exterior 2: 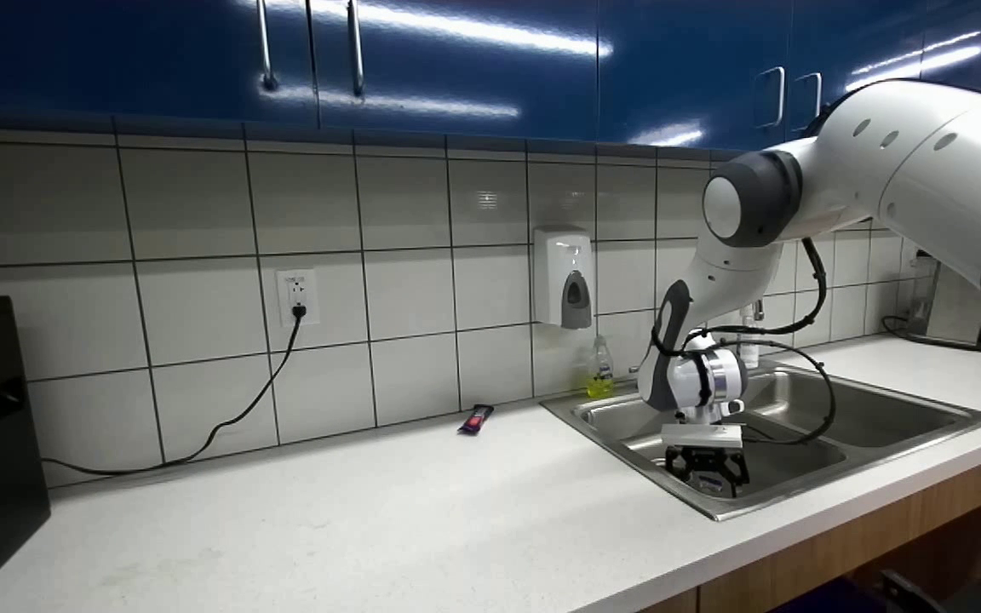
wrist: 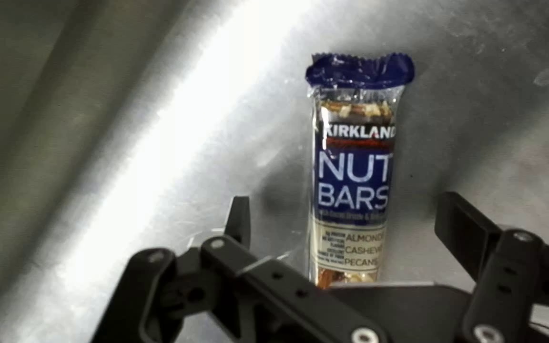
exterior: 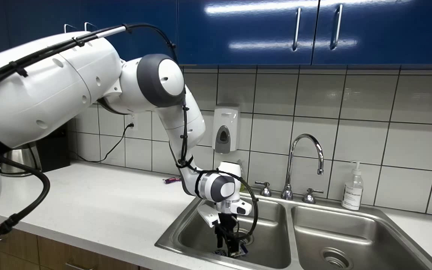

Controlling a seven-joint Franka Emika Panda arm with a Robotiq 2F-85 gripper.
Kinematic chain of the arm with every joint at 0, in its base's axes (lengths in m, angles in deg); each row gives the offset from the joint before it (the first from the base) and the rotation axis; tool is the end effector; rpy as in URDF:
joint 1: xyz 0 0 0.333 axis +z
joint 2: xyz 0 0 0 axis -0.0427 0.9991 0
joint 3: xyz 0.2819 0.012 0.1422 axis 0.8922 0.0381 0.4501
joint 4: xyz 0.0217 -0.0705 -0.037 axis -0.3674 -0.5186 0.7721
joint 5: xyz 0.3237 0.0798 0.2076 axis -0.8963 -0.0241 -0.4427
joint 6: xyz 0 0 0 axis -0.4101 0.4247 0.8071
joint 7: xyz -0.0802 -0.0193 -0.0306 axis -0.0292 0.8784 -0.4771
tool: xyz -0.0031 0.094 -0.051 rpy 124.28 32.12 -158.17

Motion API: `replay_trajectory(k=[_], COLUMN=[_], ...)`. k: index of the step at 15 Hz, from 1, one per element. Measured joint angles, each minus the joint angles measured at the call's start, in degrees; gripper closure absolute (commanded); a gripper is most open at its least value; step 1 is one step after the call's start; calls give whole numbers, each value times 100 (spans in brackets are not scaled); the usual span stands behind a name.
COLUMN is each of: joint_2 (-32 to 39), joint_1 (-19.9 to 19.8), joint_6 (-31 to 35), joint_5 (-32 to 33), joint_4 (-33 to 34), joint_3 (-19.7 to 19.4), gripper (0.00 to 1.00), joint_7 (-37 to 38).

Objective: Remove the packet from the left sink

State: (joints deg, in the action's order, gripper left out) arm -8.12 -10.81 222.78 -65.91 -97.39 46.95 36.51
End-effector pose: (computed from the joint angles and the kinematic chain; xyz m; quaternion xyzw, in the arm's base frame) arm 0.5877 -0.2264 0.0338 0.9135 -0.3996 -0.0554 0.0522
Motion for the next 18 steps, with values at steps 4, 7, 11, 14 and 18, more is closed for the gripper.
replay_trajectory(k=[4, 7, 11, 14, 18], joint_2=[37, 66, 68, 68, 66], joint_1=[9, 9, 20, 54, 79], joint_6=[-65, -127, -171, -177, -191], joint_5=[0, 0, 0, 0, 0], joint_4=[73, 115, 152, 195, 225], joint_3=[-26, -39, -41, -41, -46], gripper=[0, 26, 58, 80, 92], joint_7=[11, 19, 38, 48, 55])
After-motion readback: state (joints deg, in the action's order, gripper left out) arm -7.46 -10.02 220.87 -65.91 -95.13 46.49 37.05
